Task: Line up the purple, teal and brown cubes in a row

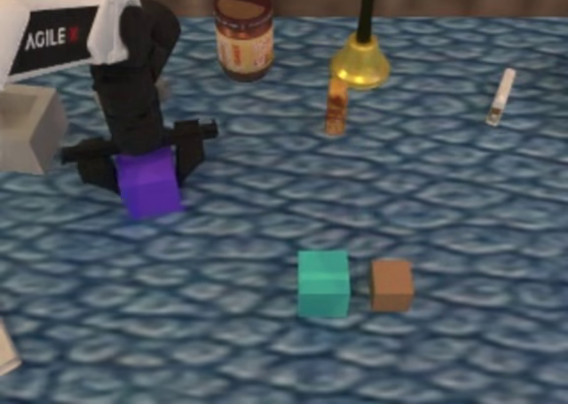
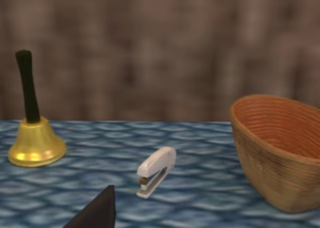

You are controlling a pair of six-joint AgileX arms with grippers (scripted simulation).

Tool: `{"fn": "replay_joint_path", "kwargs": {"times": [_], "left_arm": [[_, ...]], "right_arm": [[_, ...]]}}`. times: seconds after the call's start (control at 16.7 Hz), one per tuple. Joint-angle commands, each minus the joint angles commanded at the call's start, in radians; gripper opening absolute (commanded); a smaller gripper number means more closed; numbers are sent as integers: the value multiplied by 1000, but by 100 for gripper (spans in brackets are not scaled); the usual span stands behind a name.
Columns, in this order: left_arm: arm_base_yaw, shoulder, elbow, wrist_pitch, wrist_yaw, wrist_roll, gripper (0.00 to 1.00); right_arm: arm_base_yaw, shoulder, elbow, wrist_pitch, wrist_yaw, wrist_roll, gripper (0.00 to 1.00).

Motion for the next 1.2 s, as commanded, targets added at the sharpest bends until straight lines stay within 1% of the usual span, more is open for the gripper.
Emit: {"fn": "replay_joint_path", "kwargs": {"times": [0.36, 0.42, 0.96, 1.2], "left_arm": [[0, 0, 0, 0, 0, 0, 2], [0, 0, 0, 0, 0, 0, 0], [2, -10, 4, -7, -3, 3, 0], [11, -38, 78, -111, -3, 0, 0]], "right_arm": [[0, 0, 0, 0, 0, 0, 100], [0, 0, 0, 0, 0, 0, 100], [0, 0, 0, 0, 0, 0, 100], [0, 0, 0, 0, 0, 0, 100]]}}
